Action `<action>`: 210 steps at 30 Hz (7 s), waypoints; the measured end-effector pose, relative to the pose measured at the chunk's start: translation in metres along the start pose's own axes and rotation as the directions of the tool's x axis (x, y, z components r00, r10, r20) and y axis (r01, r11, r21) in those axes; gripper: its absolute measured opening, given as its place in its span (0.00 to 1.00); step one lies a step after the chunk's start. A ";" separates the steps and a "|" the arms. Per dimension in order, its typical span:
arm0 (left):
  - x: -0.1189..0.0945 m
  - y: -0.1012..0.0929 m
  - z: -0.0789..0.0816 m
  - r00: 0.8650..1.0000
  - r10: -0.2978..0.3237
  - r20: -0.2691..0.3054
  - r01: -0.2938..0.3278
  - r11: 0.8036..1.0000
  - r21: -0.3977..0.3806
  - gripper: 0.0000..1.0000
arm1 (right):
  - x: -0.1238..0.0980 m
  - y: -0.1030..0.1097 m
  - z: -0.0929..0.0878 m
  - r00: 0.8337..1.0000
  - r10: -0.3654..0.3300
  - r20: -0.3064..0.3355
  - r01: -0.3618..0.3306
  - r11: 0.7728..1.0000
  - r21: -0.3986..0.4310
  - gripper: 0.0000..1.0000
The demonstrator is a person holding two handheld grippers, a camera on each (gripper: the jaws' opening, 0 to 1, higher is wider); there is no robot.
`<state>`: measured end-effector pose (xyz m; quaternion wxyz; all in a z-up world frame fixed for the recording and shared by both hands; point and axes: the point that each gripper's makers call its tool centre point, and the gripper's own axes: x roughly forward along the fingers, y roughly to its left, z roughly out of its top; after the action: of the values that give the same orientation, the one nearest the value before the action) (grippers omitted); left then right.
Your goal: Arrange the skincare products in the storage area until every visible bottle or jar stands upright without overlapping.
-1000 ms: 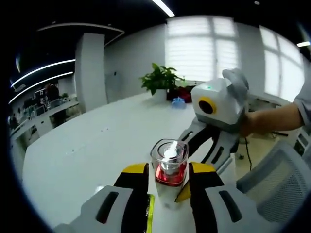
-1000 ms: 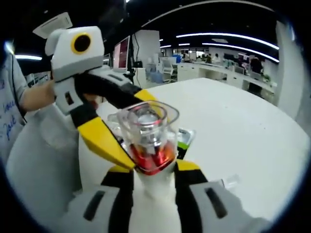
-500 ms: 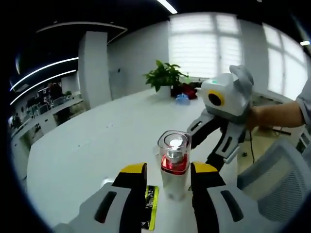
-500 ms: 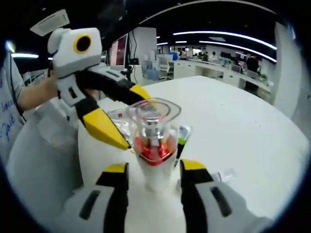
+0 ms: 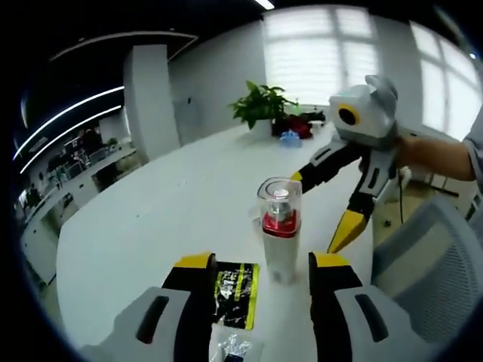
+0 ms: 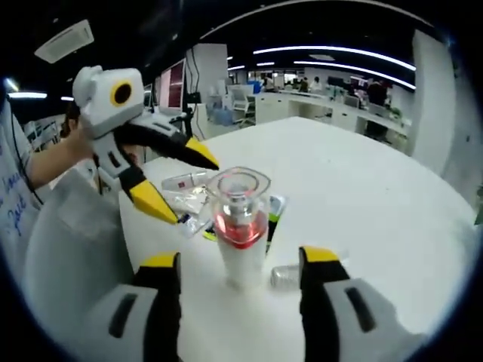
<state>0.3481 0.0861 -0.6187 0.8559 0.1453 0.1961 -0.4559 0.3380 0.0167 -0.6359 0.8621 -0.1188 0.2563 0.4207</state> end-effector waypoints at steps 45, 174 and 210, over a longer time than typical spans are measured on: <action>-0.092 0.038 -0.052 0.976 0.183 -0.114 -0.186 0.982 -0.021 0.93 | -0.032 0.019 0.003 0.997 -0.059 -0.055 0.058 0.998 -0.012 1.00; -0.063 0.065 -0.186 0.759 -0.026 -0.651 -0.022 0.998 -0.064 0.29 | -0.039 0.028 -0.029 0.993 -0.057 -0.101 0.064 0.996 0.063 0.56; -0.058 0.023 -0.092 0.929 -0.074 -0.362 0.026 0.990 -0.136 0.28 | -0.033 0.045 -0.011 0.998 -0.031 -0.045 0.033 0.998 0.046 0.53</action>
<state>0.3191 0.1801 -0.6712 0.8000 0.1669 0.3849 -0.4290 0.2812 0.0178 -0.6270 0.8653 -0.1119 0.2834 0.3979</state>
